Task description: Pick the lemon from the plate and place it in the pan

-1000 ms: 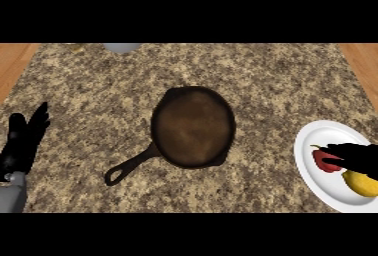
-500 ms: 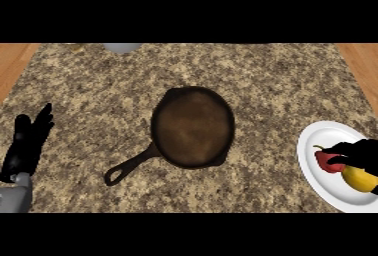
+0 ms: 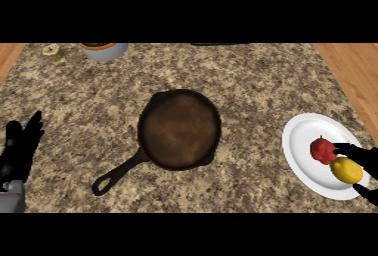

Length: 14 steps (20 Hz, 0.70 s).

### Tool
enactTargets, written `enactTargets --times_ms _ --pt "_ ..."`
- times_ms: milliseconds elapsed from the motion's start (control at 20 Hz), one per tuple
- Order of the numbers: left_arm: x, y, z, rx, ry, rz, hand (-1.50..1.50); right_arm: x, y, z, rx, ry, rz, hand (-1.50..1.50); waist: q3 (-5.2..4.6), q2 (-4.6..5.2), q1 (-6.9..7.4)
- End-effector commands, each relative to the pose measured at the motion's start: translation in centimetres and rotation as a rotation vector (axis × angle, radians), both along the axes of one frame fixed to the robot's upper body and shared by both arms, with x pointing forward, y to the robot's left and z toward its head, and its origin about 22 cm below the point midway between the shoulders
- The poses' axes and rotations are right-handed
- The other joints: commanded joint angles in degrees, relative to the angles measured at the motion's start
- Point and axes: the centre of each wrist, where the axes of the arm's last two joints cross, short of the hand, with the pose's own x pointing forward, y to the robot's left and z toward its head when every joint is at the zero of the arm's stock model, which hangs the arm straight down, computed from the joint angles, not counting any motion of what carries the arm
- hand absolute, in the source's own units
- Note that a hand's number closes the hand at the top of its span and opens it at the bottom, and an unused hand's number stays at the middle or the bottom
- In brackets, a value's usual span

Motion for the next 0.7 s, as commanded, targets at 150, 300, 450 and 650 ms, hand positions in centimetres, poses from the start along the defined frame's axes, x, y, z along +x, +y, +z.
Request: enactTargets --times_ms 150,300,450,650 --pt "-2.1 2.3 -0.6 0.013 0.037 0.089 0.0 -4.3 2.8 -4.6 0.147 -0.138 -0.558 1.5 0.42 -1.09 -4.18" --pt "-1.8 2.3 -0.2 0.016 0.023 0.082 0.0 -2.4 6.8 -3.0 0.24 -0.367 -0.563 1.5 0.37 -1.18 -4.07" --pt "-2.1 1.8 -0.8 0.013 0.025 0.046 0.0 -2.3 11.6 -2.4 0.326 -0.474 -0.567 1.5 0.37 -0.65 -2.69" --pt "-1.4 1.6 0.0 0.021 0.005 0.027 0.0 -2.7 17.2 -0.2 0.373 -0.548 -0.603 1.5 0.48 0.28 -0.76"
